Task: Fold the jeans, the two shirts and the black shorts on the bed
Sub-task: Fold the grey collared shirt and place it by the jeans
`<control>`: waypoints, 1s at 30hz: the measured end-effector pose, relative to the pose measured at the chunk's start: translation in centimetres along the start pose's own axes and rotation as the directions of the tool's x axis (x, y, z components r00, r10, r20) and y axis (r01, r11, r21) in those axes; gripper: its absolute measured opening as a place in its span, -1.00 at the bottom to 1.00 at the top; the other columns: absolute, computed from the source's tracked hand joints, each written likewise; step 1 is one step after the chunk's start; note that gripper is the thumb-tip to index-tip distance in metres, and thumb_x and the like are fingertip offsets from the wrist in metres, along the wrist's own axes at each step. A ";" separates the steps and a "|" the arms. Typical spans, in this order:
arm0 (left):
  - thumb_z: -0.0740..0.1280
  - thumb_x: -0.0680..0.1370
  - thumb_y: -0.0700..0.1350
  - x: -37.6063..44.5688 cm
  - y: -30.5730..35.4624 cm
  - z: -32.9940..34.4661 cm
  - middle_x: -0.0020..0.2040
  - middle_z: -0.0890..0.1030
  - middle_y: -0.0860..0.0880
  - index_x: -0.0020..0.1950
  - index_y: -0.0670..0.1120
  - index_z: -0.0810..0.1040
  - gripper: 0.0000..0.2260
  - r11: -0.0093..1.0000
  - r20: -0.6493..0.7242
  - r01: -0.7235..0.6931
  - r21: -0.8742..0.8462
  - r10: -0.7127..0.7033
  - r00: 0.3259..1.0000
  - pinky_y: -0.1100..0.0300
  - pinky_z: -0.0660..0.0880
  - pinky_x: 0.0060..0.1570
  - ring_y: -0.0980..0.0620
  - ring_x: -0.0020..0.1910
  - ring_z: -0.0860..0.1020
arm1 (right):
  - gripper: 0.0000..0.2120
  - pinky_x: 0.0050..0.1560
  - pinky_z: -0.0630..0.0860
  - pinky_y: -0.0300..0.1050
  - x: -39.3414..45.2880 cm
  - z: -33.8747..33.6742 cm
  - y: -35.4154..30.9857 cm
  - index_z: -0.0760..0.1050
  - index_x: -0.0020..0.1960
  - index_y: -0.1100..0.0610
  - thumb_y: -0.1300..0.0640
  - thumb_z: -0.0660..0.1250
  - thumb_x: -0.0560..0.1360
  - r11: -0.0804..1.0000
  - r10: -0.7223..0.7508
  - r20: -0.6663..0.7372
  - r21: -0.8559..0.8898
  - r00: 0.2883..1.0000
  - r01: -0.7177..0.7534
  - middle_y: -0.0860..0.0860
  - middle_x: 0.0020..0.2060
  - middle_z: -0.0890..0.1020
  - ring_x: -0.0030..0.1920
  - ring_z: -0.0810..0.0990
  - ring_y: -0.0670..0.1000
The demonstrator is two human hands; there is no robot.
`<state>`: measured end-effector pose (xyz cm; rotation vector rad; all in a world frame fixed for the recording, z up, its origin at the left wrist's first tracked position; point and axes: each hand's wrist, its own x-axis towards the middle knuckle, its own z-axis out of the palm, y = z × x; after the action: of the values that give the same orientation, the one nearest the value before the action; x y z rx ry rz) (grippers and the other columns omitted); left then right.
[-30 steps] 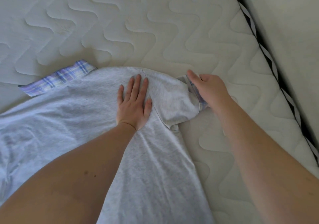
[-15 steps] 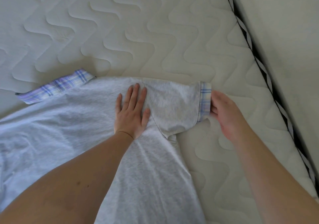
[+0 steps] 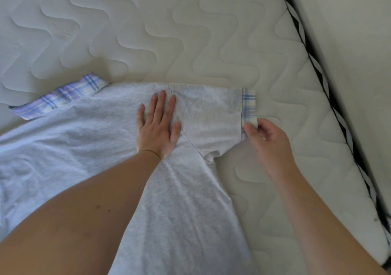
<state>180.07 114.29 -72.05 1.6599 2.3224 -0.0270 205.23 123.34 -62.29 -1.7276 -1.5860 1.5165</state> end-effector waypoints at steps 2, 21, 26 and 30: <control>-0.20 0.62 0.20 0.0 0.0 0.0 0.62 -0.22 0.01 0.61 0.07 -0.23 -0.42 1.000 0.001 -0.001 -0.003 0.001 1.000 -0.15 -0.16 0.54 0.02 0.59 -0.23 | -0.87 -0.21 0.43 -0.26 -0.6 0.0 0.4 0.62 -0.09 0.11 0.06 0.37 0.56 0.999 0.023 -0.084 0.050 0.996 -0.019 0.01 -0.28 0.67 -0.27 0.57 -0.13; -0.22 0.62 0.23 0.0 -0.1 0.0 0.62 -0.20 0.01 0.61 -0.03 -0.23 -0.37 1.000 0.006 0.008 -0.003 -0.008 1.000 -0.13 -0.19 0.54 0.04 0.59 -0.23 | -0.46 -0.36 0.35 -0.09 -2.9 1.1 0.8 0.45 -0.38 0.17 -0.27 0.26 0.51 0.725 0.353 -0.006 -0.630 0.936 -0.277 0.05 -0.47 0.56 -0.39 0.53 0.06; -0.23 0.62 0.22 0.0 -0.2 0.0 0.61 -0.24 0.02 0.60 0.02 -0.28 -0.40 1.000 0.004 -0.002 -0.001 0.002 1.000 -0.14 -0.20 0.54 0.04 0.58 -0.26 | -0.71 -0.06 0.41 0.00 1.3 1.3 -1.4 0.52 -0.06 0.07 -0.14 0.23 0.57 0.697 -0.188 -0.116 -0.715 0.975 0.050 0.01 -0.17 0.58 -0.11 0.53 0.13; -0.23 0.62 0.22 0.0 -0.2 0.1 0.61 -0.25 0.03 0.60 0.03 -0.28 -0.40 1.000 -0.001 -0.007 -0.011 0.007 1.000 -0.14 -0.18 0.54 0.04 0.58 -0.26 | -0.72 0.15 0.33 0.04 7.6 2.9 -3.8 0.53 0.21 0.05 -0.05 0.29 0.57 0.640 -0.337 0.096 -0.706 0.937 0.303 0.05 0.11 0.57 0.14 0.48 0.17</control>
<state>179.87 114.20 -72.21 1.6625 2.3132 -0.0125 199.43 130.02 -63.80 -1.6391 -2.5185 0.6920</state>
